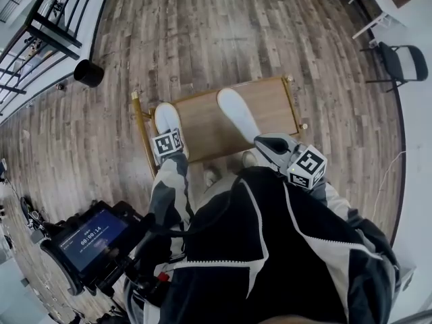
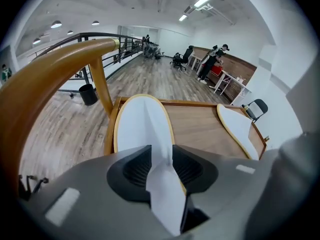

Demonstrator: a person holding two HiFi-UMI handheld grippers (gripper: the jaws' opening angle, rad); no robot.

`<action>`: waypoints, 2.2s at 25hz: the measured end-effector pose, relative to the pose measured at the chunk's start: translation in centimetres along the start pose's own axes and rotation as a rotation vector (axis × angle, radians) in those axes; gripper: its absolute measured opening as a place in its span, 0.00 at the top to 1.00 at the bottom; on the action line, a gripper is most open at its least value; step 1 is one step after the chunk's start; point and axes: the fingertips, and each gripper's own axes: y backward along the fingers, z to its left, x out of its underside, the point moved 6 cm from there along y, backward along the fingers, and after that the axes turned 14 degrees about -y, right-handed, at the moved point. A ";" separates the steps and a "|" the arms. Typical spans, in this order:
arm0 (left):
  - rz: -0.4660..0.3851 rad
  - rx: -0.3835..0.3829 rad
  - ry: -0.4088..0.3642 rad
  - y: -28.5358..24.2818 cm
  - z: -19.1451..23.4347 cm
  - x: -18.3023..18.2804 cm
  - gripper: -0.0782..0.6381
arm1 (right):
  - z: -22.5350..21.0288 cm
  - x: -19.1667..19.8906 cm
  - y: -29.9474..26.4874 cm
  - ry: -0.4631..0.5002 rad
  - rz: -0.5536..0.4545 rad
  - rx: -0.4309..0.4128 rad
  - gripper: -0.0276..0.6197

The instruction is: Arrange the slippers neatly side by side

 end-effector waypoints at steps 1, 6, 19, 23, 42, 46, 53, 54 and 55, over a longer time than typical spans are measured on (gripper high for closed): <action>0.001 0.000 -0.001 0.0 -0.1 0.0 0.67 | 0.0 0.0 -0.1 0.001 0.001 -0.004 0.95; -0.037 -0.002 -0.023 1.0 -0.5 -0.7 0.62 | 0.1 -0.2 -0.4 0.006 0.000 -0.029 0.95; -0.700 0.403 -0.221 18.2 -9.3 -6.8 0.86 | 2.5 -1.3 -6.6 0.041 0.016 -0.205 0.95; -0.935 0.592 -0.261 26.4 -12.7 -7.2 0.86 | 4.6 -1.7 -8.2 0.096 0.023 -0.253 0.95; -0.999 0.484 -0.331 31.3 -12.8 -7.2 0.87 | 8.7 -2.1 -8.7 0.129 -0.047 -0.309 0.95; -0.982 0.489 -0.336 31.2 -12.6 -7.0 0.87 | 8.5 -1.7 -8.7 0.119 -0.058 -0.296 0.95; -0.971 0.520 -0.278 31.5 -11.5 -6.6 0.87 | 4.7 0.4 -10.3 0.106 0.034 -0.176 0.94; -0.960 0.516 -0.269 31.4 -11.3 -6.5 0.87 | 3.7 1.0 -10.7 0.090 0.068 -0.147 0.83; -0.949 0.513 -0.260 31.2 -11.2 -6.3 0.87 | 2.5 1.5 -11.1 0.072 0.100 -0.117 0.76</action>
